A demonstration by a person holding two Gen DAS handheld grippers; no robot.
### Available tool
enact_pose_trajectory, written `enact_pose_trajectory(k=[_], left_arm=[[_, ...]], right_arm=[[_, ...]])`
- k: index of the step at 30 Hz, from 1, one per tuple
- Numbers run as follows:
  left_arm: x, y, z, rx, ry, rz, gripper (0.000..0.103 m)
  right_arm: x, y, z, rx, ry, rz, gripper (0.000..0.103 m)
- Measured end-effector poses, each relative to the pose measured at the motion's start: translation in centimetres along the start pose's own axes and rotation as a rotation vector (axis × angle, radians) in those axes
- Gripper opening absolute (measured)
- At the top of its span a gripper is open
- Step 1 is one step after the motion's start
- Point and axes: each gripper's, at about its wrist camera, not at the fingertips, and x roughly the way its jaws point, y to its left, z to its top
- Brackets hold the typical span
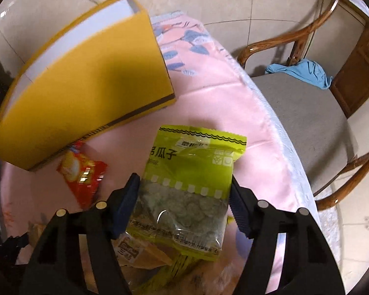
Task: Organize snacks
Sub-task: 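Carry barcode puff pack with left tool while right tool carries green seed bag to box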
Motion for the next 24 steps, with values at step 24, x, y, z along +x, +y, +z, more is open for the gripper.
enact_pose_trajectory(k=[24], left_arm=[[-14.4, -0.7, 15.1, -0.093, -0.420, 0.162, 0.088]], right_arm=[[-13.1, 8.9, 12.1, -0.301, -0.370, 0.211, 0.069]])
